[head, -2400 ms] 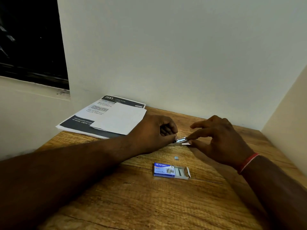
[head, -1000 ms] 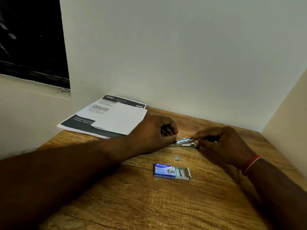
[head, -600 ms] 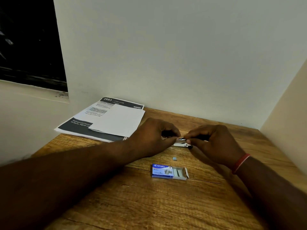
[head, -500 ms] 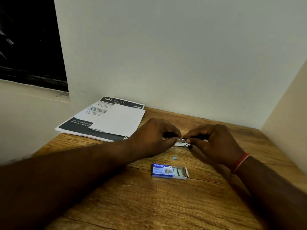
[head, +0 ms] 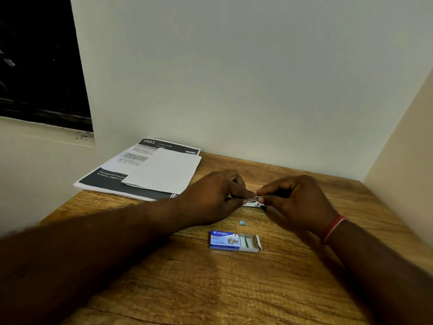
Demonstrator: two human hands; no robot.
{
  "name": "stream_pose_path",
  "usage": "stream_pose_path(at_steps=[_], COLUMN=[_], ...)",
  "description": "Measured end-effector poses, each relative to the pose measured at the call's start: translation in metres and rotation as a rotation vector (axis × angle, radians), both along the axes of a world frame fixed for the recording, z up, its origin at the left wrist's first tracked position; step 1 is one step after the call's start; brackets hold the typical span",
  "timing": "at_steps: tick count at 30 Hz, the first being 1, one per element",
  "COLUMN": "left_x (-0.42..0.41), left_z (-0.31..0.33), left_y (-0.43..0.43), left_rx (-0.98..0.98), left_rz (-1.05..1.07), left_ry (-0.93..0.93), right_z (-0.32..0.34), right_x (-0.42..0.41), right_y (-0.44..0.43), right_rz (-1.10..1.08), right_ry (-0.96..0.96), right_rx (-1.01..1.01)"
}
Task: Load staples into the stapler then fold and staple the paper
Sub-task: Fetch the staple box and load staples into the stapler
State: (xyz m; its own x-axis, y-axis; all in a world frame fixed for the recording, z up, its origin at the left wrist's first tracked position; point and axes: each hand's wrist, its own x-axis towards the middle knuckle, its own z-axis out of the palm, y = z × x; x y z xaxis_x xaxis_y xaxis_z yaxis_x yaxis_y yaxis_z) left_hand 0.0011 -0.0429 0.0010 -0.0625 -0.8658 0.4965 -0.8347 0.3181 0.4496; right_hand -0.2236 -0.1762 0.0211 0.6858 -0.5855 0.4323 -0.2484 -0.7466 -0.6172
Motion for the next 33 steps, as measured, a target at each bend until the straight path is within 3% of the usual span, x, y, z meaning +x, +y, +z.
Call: stream_pose_path(at_steps=[7,13,19,24,27,33], left_x=[0.000,0.002,0.011,0.017,0.020,0.015], left_z=[0.004,0.006,0.011,0.028,0.046,0.064], left_y=[0.004,0.006,0.011,0.021,0.028,0.043], left_rx=[0.067,0.079,0.118,-0.038,-0.030,0.168], left_rz=[0.041,0.086,0.128,0.163,0.060,-0.184], left_ry=[-0.098,-0.024,0.003,-0.043,-0.049,-0.116], right_z=[0.001,0.000,0.014,0.022,0.021,0.018], right_x=[0.000,-0.001,-0.009,-0.011,-0.008,-0.004], right_y=[0.001,0.001,0.014,0.032,0.037,0.040], right_rz=[0.037,0.007,-0.035,0.177,0.245,0.259], right_ry=[-0.030,0.021,0.076,0.190,0.245,0.248], right_rx=[0.089,0.058,-0.230,-0.235,-0.224,-0.233])
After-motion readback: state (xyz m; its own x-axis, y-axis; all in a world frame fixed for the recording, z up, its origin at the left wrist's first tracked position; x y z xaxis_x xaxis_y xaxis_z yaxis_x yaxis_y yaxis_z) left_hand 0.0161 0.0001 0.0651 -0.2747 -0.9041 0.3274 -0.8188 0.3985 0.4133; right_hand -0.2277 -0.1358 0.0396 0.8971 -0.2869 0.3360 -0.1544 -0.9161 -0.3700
